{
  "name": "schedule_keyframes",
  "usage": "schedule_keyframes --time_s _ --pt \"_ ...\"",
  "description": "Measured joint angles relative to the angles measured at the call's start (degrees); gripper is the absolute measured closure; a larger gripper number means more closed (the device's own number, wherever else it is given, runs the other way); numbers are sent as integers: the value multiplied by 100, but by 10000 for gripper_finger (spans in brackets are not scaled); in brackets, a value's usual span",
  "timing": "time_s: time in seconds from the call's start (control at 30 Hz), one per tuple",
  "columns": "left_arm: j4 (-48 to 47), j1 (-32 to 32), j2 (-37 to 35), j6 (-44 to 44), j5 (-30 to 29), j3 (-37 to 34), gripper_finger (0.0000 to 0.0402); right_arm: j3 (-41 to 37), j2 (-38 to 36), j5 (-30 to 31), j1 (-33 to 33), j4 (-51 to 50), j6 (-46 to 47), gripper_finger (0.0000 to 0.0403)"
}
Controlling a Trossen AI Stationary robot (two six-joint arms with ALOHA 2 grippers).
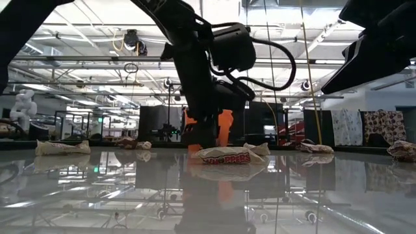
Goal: Sort candy by brand, put in halloween buckets
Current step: Put the brown chocolate bar into the orange bucket
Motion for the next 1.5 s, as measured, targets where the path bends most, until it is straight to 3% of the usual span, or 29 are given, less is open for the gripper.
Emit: schedule_keyframes --time_s 0.3,0.6,0.87,1.13,1.33,1.5 --pt "7 155 6 -11 -7 -6 245 0 0 1 0 4 -1 298" --pt "161 91 6 -16 26 -5 390 0 0 1 0 2 -6 298" --pt "143 -221 -131 -5 -305 587 399 0 0 1 0 -7 -14 298" --pt "-43 -370 -895 37 -298 1224 400 0 2 -2 0 -64 -12 298" --pt "-360 137 -1639 -13 -156 1233 401 -2 0 5 0 -131 -66 298" --pt "-451 893 -1849 -18 525 1233 401 -4 1 9 0 -164 -331 298"
